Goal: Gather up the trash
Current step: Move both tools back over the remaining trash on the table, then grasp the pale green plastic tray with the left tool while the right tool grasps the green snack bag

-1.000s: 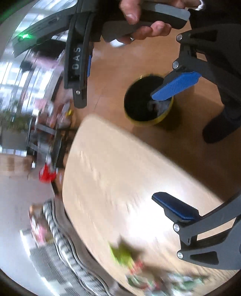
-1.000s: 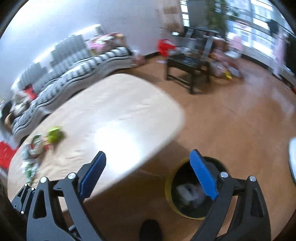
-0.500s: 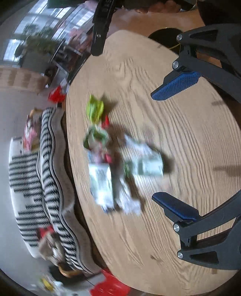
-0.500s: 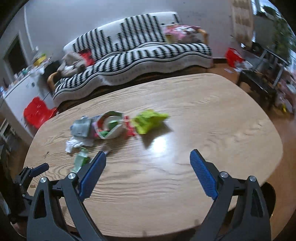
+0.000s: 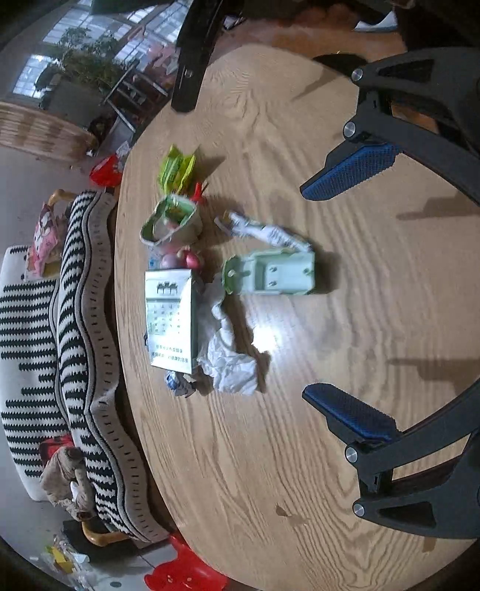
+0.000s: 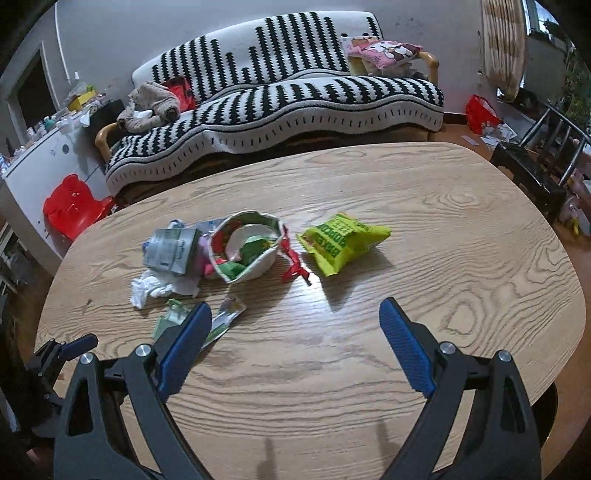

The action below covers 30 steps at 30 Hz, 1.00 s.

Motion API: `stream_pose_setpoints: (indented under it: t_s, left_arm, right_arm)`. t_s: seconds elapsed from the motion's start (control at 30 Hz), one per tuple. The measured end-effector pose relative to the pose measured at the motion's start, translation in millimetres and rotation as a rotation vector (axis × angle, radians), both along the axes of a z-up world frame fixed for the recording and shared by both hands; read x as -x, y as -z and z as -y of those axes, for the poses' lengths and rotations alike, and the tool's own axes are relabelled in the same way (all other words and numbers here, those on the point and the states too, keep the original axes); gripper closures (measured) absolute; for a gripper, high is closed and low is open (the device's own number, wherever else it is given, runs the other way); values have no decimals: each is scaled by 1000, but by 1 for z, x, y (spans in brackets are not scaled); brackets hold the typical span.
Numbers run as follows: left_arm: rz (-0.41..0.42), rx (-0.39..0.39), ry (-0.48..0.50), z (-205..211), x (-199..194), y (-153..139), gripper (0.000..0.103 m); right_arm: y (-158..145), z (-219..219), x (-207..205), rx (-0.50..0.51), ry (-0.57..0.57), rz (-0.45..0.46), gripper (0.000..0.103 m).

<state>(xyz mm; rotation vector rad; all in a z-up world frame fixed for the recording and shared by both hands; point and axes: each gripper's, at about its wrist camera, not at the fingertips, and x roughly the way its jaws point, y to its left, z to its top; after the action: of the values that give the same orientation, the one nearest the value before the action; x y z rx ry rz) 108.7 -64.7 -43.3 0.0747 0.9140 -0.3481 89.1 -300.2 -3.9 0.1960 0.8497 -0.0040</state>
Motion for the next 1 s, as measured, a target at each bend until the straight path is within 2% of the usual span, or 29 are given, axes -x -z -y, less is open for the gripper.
stream_pose_setpoints:
  t_s: [0.2, 0.33, 0.43, 0.63, 0.7, 0.8, 0.83, 0.87, 0.93, 1.0]
  left_arm:
    - [-15, -55, -9, 14, -26, 23, 7]
    - [-40, -24, -45, 11, -41, 32, 7]
    - [-56, -31, -39, 14, -50, 40, 7]
    - [-48, -48, -34, 22, -62, 49, 10]
    - [-38, -55, -31, 24, -64, 47, 17]
    - [-33, -50, -34, 26, -63, 43, 42]
    - [-36, -46, -33, 26, -63, 41, 58]
    - [-45, -36, -32, 26, -63, 40, 69]
    - [-56, -30, -32, 25, -62, 40, 70]
    - [-47, -48, -31, 26, -58, 37, 70]
  right_arm:
    - [15, 25, -25, -6, 50, -15, 14]
    - [34, 40, -49, -3, 75, -35, 14]
    - [48, 46, -65, 0, 79, -51, 14]
    - [73, 60, -97, -121, 94, -67, 14]
    - [81, 65, -106, -167, 108, -71, 14]
    - [90, 69, -118, -209, 121, -88, 17]
    - [89, 69, -119, -207, 124, -70, 29]
    - [90, 68, -122, -219, 115, -78, 35]
    - [87, 68, -122, -235, 102, -66, 51]
    - [82, 66, -122, -220, 97, -64, 54]
